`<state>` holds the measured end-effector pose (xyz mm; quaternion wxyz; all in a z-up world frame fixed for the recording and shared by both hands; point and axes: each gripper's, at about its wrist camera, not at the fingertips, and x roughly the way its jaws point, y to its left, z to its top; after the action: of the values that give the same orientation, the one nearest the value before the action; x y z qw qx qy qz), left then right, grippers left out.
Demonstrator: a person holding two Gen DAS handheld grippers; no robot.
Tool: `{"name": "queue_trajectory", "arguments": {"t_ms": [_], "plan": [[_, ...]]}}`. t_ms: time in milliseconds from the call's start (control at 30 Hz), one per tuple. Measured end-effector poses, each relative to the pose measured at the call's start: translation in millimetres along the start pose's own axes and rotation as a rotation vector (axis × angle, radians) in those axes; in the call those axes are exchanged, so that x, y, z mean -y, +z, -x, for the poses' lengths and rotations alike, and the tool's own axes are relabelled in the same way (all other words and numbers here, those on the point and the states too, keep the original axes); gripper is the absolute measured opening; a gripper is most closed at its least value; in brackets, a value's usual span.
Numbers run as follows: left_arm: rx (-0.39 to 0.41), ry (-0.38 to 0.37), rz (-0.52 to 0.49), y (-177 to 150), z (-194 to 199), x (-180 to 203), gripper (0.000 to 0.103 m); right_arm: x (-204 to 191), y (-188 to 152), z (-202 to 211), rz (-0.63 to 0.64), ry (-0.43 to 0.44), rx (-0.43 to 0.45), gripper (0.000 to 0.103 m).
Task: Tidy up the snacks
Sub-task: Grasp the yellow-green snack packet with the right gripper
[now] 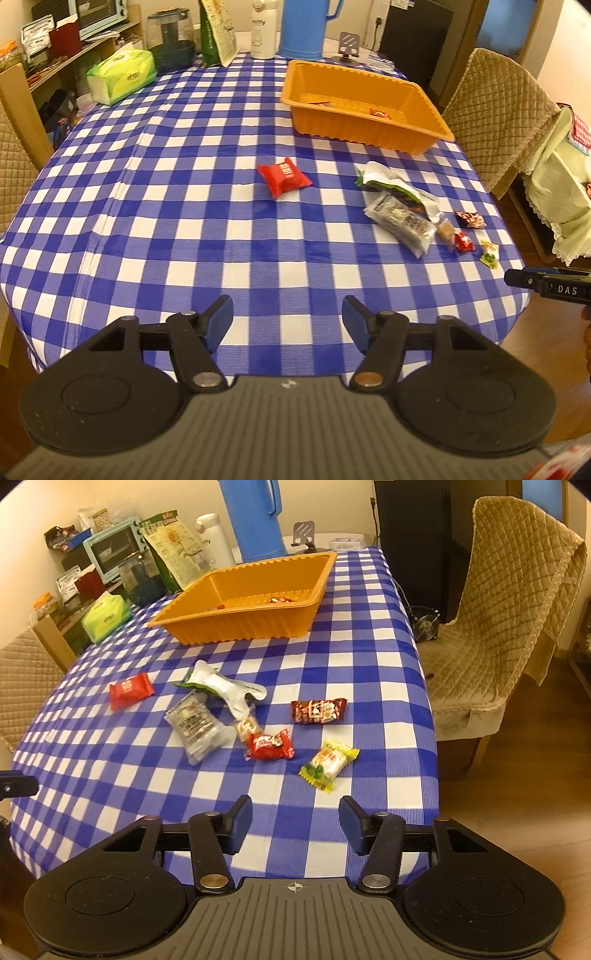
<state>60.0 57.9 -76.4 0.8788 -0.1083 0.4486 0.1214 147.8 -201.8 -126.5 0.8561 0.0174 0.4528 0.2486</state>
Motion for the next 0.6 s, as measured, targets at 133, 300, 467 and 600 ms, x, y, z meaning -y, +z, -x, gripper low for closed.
{"name": "queue_trajectory", "arguments": {"t_ms": [133,300,467,600], "plan": [[0.002,0.018,0.016,0,-1,-9,0.062,5,6,-11,-0.012,-0.012,-0.001,0.043],[0.000,0.045,0.034,0,-3,-19,0.062,10,13,-23,-0.043,-0.013,-0.008,0.041],[-0.001,0.066,0.048,-1,-4,-28,0.062,12,17,-35,-0.053,-0.033,-0.021,0.040],[-0.004,0.076,0.054,-1,-5,-33,0.062,14,19,-43,-0.068,-0.060,-0.023,0.038]]}}
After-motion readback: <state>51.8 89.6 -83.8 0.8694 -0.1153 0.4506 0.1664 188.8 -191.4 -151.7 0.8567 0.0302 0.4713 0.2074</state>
